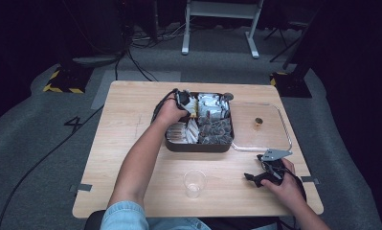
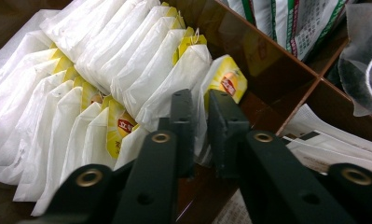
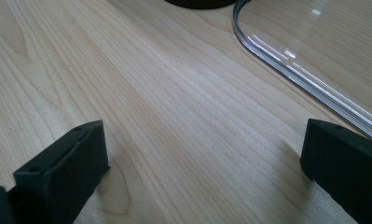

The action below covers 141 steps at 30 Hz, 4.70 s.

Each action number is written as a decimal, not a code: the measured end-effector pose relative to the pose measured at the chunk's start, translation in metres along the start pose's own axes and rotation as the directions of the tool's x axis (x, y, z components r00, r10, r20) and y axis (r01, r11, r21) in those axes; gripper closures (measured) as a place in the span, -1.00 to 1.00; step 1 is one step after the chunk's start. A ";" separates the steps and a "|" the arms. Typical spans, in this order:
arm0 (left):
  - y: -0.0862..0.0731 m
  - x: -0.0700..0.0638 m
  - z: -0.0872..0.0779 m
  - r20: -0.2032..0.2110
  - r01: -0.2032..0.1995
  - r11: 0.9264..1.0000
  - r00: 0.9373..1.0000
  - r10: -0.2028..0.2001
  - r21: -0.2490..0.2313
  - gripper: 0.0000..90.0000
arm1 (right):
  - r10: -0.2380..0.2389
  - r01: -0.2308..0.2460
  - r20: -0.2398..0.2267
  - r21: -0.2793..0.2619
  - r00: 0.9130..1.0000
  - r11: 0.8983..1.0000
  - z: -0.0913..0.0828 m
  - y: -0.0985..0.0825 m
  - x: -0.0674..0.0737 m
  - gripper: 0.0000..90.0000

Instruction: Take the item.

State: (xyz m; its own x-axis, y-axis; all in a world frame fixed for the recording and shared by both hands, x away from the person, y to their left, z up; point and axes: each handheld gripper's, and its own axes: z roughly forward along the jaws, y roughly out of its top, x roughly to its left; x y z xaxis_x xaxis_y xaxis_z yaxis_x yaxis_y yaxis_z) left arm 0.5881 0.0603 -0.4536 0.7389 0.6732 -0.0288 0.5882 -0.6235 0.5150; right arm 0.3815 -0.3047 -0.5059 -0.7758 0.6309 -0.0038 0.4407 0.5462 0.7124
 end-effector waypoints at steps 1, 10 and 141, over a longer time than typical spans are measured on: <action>0.000 0.000 0.000 0.002 -0.001 1.000 1.000 0.001 0.002 0.85 | 0.000 0.000 0.000 0.000 1.000 1.000 0.000 0.000 0.000 -0.98; 0.003 0.000 -0.009 0.018 -0.011 1.000 1.000 0.011 -0.012 1.00 | 0.000 0.000 0.000 0.000 1.000 1.000 0.000 0.000 0.000 -0.98; -0.163 -0.188 -0.137 0.263 -0.168 0.902 0.921 0.288 -0.399 1.00 | 0.000 0.000 -0.001 -0.001 1.000 1.000 0.000 0.000 0.000 -0.98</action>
State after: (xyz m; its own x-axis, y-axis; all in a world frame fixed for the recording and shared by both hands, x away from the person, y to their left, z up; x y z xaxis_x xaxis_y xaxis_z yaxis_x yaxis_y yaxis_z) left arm 0.3087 0.0898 -0.4148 0.9360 0.3365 -0.1034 0.2753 -0.5166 0.8108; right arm 0.3815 -0.3048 -0.5059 -0.7762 0.6304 -0.0036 0.4401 0.5460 0.7128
